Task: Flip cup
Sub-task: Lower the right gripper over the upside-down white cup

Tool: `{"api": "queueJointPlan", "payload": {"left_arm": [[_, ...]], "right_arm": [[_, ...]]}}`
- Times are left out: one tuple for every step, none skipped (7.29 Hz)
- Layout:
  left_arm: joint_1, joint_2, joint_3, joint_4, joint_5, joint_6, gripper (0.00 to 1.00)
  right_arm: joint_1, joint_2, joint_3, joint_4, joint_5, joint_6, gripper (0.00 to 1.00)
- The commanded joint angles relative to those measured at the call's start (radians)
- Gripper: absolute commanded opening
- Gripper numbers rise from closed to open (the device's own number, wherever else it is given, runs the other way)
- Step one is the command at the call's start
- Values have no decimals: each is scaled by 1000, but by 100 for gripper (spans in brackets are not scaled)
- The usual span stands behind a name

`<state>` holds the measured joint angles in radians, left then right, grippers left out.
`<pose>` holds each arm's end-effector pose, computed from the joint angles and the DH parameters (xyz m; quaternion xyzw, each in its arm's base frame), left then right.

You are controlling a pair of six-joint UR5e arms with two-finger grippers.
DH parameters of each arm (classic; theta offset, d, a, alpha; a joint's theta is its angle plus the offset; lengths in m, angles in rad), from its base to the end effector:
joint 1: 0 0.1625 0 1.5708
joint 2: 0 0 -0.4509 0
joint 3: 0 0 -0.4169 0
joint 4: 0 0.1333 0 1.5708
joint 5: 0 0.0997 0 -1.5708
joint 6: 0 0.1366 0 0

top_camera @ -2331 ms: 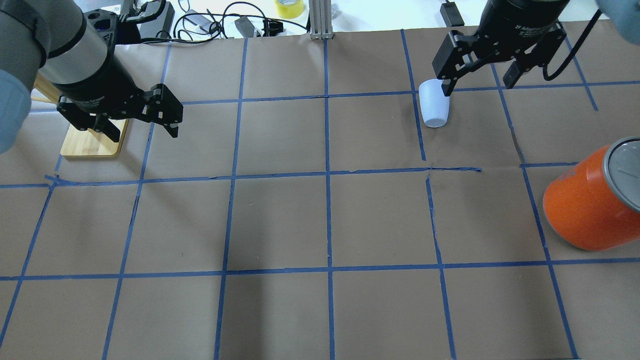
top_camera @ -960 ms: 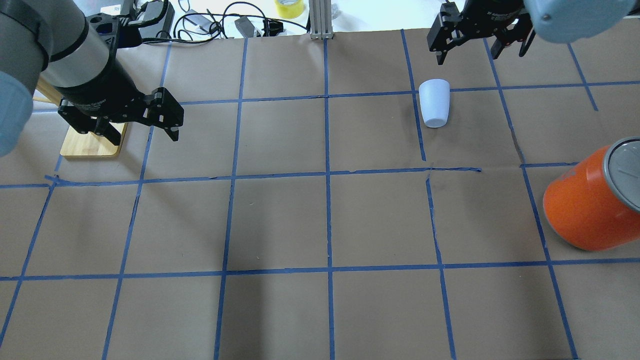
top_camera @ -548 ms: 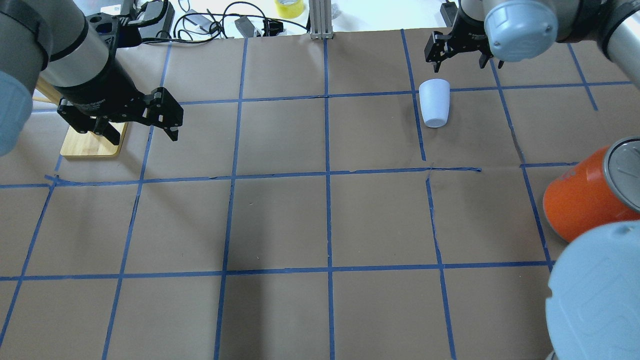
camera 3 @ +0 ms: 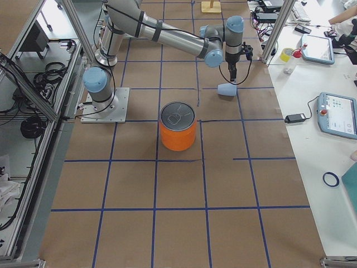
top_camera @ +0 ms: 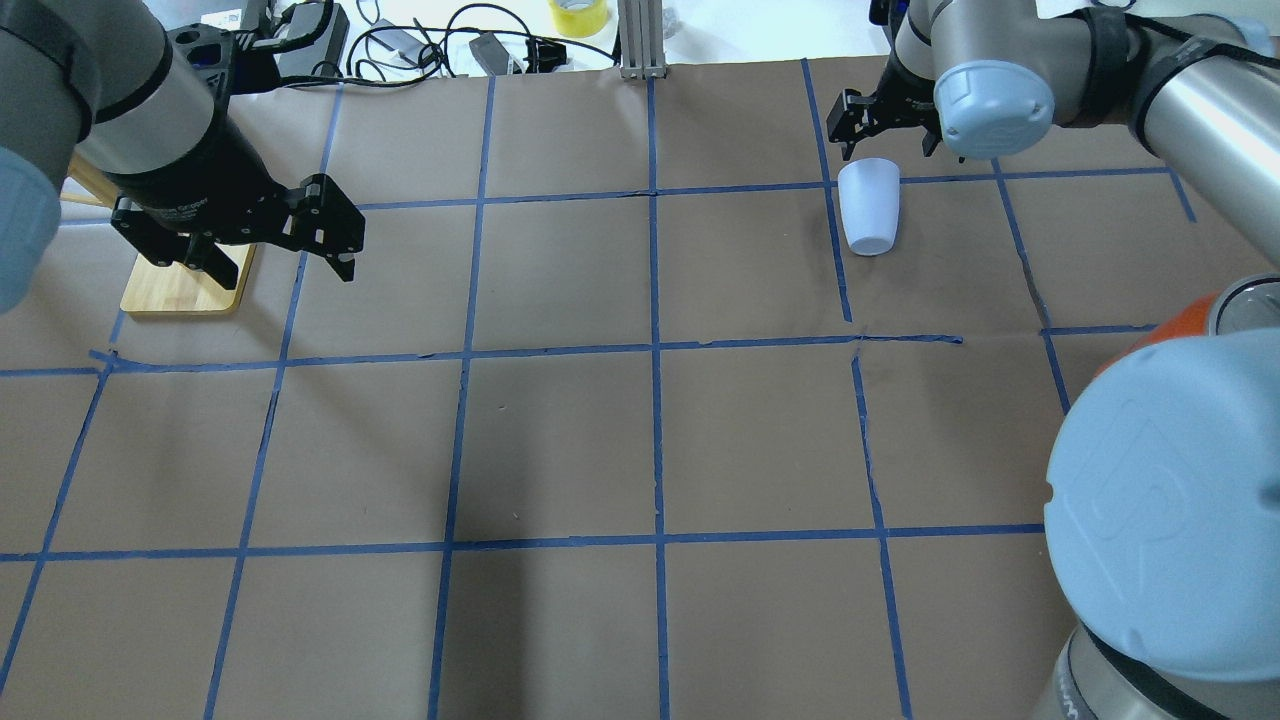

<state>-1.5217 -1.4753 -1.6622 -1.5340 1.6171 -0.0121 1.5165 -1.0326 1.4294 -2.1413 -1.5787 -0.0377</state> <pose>-0.1033 -0.4848 0.4808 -0.0311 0.9990 -0.0200 0.0235 0.0920 -0.7435 0.2712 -0.0086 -0.9962 0.0865 0.0079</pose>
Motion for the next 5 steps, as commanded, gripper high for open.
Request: {"api": "queueJointPlan", "payload": {"left_arm": [[0, 1, -1, -2, 0, 0, 100], [0, 1, -1, -2, 3, 0, 100], [0, 1, -1, -2, 6, 0, 100], [2, 1, -1, -2, 6, 0, 100], [0, 1, -1, -2, 4, 0, 100]], "right_arm": [[-15, 45, 5, -35, 2, -2, 100], [-15, 55, 5, -37, 3, 4, 100], [-15, 77, 5, -61, 9, 4, 100], [-13, 101, 5, -102, 8, 2, 100], [-15, 117, 3, -118, 12, 1, 100]]}}
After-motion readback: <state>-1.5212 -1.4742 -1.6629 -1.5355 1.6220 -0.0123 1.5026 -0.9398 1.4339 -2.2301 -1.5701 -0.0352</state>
